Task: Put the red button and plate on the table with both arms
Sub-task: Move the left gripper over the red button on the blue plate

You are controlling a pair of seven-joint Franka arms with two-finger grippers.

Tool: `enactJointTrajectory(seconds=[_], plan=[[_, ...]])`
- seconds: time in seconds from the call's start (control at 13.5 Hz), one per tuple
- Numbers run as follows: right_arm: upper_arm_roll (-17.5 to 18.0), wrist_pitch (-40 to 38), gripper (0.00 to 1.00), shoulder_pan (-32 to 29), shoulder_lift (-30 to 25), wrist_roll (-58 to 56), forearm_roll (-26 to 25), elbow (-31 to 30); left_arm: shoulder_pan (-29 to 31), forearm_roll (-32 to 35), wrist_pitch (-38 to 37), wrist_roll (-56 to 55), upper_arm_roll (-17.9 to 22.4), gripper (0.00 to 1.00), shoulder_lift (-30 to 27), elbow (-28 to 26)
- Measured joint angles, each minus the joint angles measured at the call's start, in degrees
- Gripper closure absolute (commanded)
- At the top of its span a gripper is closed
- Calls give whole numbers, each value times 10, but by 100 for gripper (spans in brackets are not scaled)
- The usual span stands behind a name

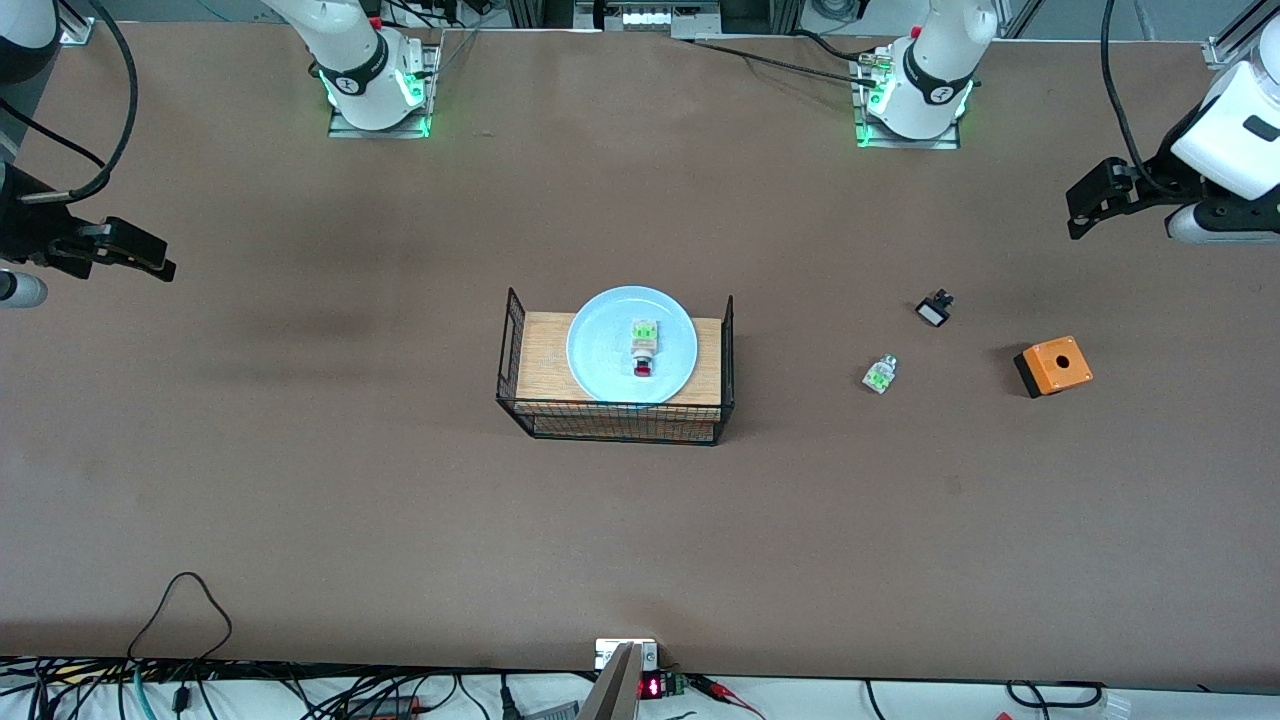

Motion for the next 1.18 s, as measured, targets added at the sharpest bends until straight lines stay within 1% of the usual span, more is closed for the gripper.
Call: enactJointTrajectory(seconds=[0.52, 0.74, 0.89, 1.03, 1.18], plan=[[0, 0, 0, 0, 0, 0, 0, 0, 10, -3, -3, 0, 3, 0, 10, 0], [0, 0, 0, 0, 0, 0, 0, 0, 10, -44, -33, 2, -5, 0, 18, 0], [0, 0, 0, 0, 0, 0, 0, 0, 6, -81, -42, 2, -34, 0, 33, -1], [0, 0, 0, 0, 0, 0, 0, 0, 1, -116, -37, -3, -80, 0, 57, -1], [0, 0, 0, 0, 0, 0, 0, 0, -8, -128, -13, -32, -134, 0, 81, 0]])
